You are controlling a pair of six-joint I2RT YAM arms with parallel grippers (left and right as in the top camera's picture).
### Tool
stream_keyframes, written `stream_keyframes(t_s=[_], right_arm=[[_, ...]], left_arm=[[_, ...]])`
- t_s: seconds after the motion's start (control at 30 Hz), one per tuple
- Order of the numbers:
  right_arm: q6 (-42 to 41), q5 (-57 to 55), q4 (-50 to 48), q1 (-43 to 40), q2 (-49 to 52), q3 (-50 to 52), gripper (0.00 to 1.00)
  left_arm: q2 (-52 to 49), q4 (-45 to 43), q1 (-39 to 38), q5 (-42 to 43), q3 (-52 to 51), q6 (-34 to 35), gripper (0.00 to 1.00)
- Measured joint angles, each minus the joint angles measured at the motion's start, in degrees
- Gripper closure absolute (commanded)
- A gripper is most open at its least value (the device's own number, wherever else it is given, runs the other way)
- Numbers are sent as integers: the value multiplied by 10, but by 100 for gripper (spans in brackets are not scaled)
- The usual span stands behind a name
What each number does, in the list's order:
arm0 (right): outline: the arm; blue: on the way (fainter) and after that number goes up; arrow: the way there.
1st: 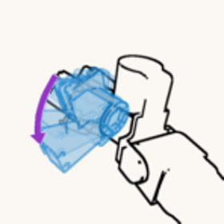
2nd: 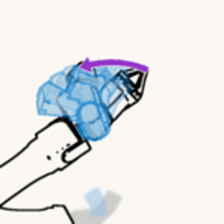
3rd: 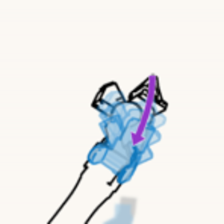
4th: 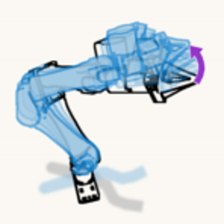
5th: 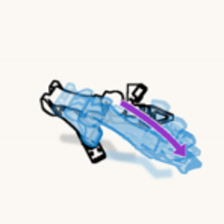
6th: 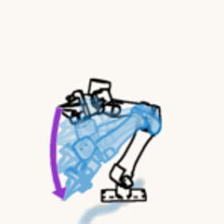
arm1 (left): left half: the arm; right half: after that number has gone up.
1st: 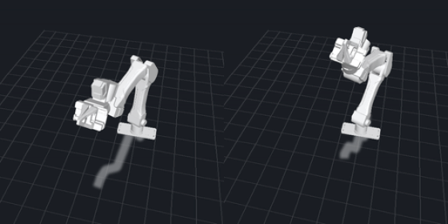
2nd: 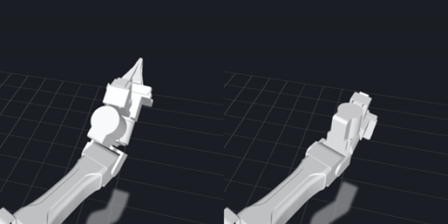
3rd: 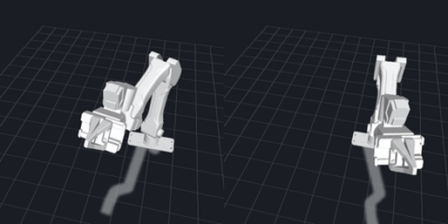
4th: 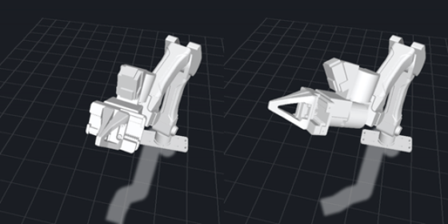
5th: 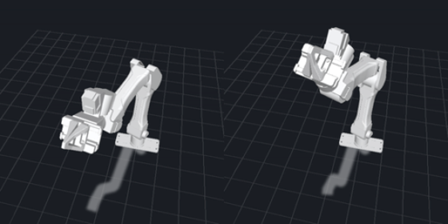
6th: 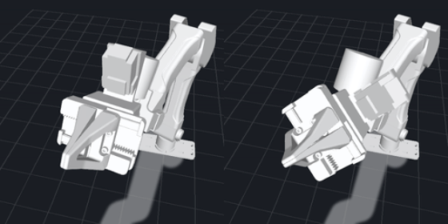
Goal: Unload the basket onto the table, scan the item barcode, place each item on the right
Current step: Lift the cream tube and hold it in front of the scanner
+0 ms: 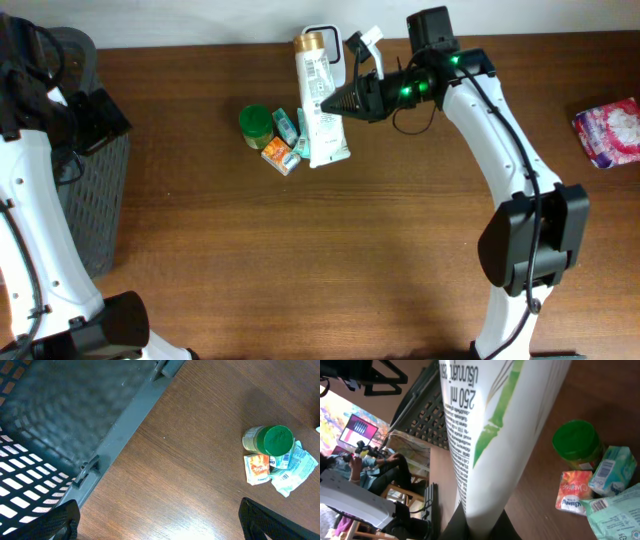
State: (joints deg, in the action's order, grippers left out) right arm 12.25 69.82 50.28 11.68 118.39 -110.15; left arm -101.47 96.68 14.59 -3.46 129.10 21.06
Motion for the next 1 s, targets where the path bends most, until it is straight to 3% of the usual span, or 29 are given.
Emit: stream_keyframes(t_s=[0.43, 0.5, 0.63, 0.67, 0.73, 0.83, 0.97, 1.0], right_arm=[[-4, -35, 1, 0, 0, 0, 96], [-62, -139, 8, 6, -1, -2, 96], [-202, -485, 77, 33, -1, -3, 96], [-243, -621, 108, 47, -1, -3, 96], [-267, -738, 122, 62, 1, 3, 96], [-279, -865, 126, 83, 28, 42, 96], [-285, -919, 127, 85, 74, 74, 95], [-286, -923, 127, 85, 77, 76, 90]], left_arm=[[0, 0, 0, 0, 0, 0, 1], [0, 0, 0, 0, 0, 0, 1], [0, 0, 0, 0, 0, 0, 1], [0, 0, 0, 0, 0, 0, 1], [0, 0, 0, 0, 0, 0, 1], [0, 0, 0, 0, 0, 0, 1], [0, 0, 0, 0, 0, 0, 1], [0, 0, 0, 0, 0, 0, 1]])
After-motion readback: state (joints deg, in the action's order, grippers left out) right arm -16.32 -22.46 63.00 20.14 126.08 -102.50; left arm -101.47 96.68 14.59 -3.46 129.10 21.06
